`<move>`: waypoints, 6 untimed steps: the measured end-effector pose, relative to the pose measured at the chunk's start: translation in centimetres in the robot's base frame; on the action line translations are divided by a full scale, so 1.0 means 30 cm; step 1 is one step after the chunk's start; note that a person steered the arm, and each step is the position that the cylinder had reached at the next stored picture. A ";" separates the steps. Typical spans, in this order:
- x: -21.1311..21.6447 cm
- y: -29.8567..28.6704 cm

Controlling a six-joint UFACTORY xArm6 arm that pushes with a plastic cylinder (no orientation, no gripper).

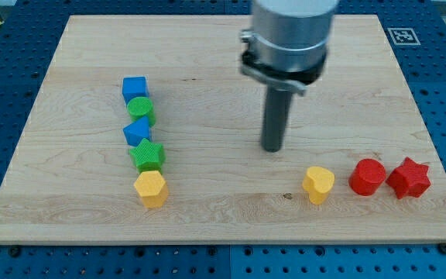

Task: Slide the red star closer to red circle

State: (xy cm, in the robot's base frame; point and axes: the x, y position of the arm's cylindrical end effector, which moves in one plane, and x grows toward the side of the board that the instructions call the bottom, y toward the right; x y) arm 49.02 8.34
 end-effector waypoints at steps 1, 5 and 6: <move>-0.007 0.225; 0.284 0.665; 0.251 0.597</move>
